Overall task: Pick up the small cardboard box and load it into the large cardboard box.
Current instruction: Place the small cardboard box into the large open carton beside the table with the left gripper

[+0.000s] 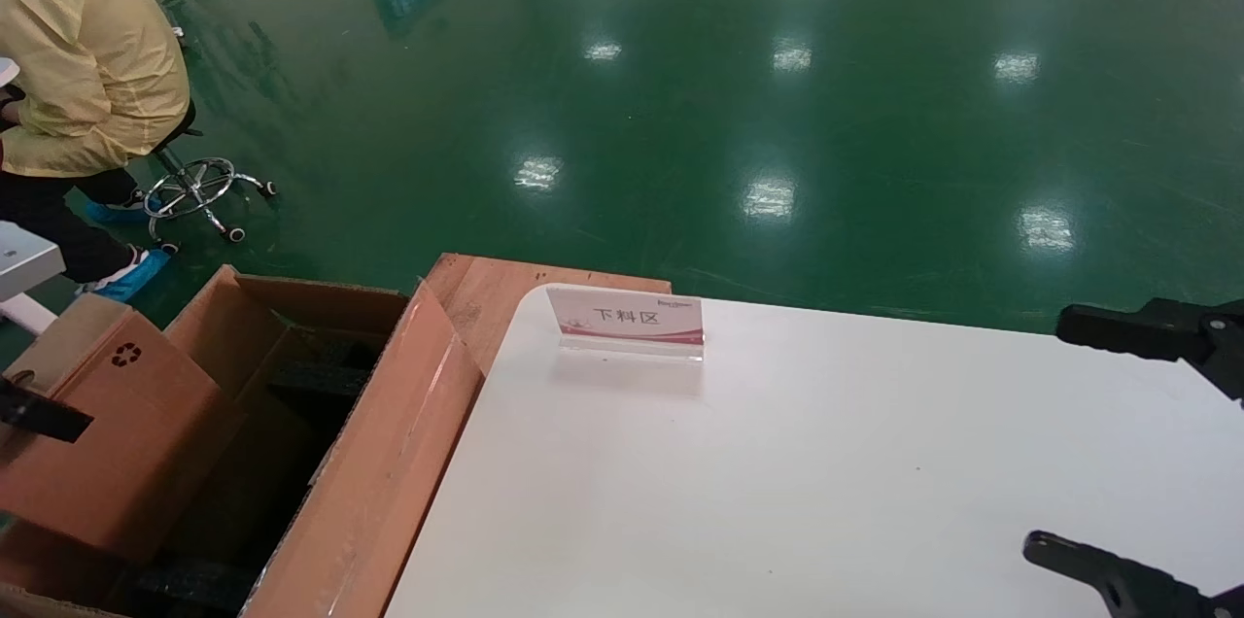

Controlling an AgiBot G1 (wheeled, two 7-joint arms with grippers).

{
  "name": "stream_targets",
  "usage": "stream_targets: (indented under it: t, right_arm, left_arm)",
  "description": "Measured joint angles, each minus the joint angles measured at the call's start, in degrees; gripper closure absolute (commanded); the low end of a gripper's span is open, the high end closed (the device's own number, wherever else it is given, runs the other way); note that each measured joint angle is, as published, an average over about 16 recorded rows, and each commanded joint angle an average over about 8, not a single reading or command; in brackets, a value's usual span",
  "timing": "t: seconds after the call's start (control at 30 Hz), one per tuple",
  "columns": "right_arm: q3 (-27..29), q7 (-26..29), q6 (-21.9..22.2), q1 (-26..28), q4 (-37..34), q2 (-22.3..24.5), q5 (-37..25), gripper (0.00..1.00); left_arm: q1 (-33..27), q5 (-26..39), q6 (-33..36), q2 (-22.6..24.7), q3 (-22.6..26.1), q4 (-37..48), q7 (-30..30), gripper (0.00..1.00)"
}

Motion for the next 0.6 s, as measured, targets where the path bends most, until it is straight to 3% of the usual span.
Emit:
stream_targets:
  t: [0.6]
  right_arm:
    - [-0.1, 0.0, 0.0, 0.0, 0.0, 0.0, 0.0, 0.0]
  left_arm:
    - [4.8, -0.7, -7.7, 0.3, 0.8, 4.8, 3.0, 1.0]
